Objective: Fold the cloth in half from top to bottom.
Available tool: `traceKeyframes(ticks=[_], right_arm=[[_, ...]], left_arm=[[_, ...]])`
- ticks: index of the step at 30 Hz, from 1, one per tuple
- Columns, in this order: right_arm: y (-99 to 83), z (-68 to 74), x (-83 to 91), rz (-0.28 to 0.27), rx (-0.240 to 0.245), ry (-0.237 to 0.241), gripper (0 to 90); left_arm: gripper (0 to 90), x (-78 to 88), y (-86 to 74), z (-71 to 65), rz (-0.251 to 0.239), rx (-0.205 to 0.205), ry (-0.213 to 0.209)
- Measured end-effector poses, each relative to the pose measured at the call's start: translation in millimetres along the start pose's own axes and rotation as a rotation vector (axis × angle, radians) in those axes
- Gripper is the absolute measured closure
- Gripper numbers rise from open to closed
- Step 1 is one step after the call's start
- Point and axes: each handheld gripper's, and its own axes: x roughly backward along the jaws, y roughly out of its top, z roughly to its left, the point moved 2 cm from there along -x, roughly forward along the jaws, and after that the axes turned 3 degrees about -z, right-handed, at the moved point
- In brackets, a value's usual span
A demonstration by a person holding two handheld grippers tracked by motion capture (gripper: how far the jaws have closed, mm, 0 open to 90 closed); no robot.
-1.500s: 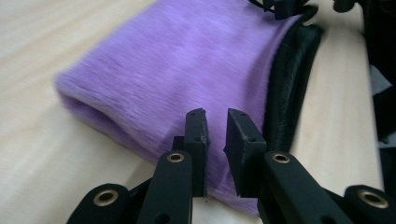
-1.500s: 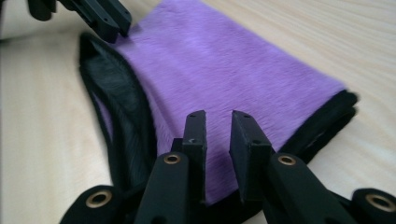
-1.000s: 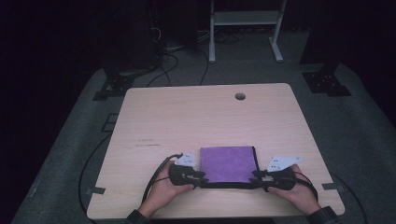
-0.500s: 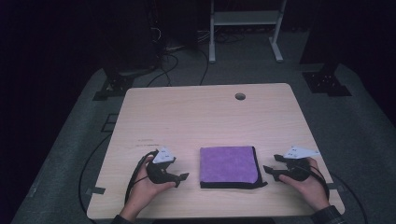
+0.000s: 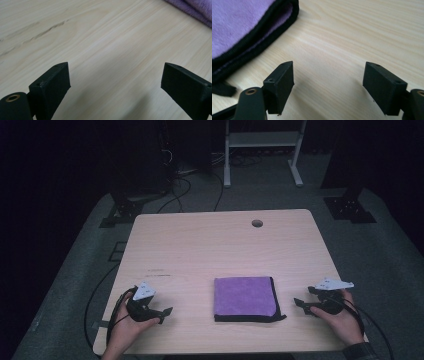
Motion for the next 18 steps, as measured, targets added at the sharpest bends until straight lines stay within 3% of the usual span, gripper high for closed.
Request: traceKeyframes(ticks=[4, 7, 8, 12, 18], right_arm=[[-3.7, -3.0, 0.8, -0.001, -0.004, -0.006, 22.9], [-4.7, -4.6, 0.9, 0.012, 0.007, -0.023, 17.0], [-4.8, -4.9, 0.9, 0.014, 0.004, -0.025, 16.4], [-4.7, -4.9, 0.4, 0.019, 0.011, -0.020, 14.1], [-4.7, -4.6, -0.5, 0.028, 0.015, -0.015, 9.7]], left_arm=[[5.8, 3.3, -11.7, 5.0, 0.022, -0.008, 0.016], [5.0, 1.4, -19.8, 7.6, 0.063, -0.012, 0.024], [1.2, 1.4, -21.2, 8.7, 0.054, -0.007, 0.022], [0.0, 2.3, -26.7, 11.3, 0.013, 0.004, 0.034], [0.0, 4.0, -28.1, 9.8, 0.015, 0.007, 0.040]])
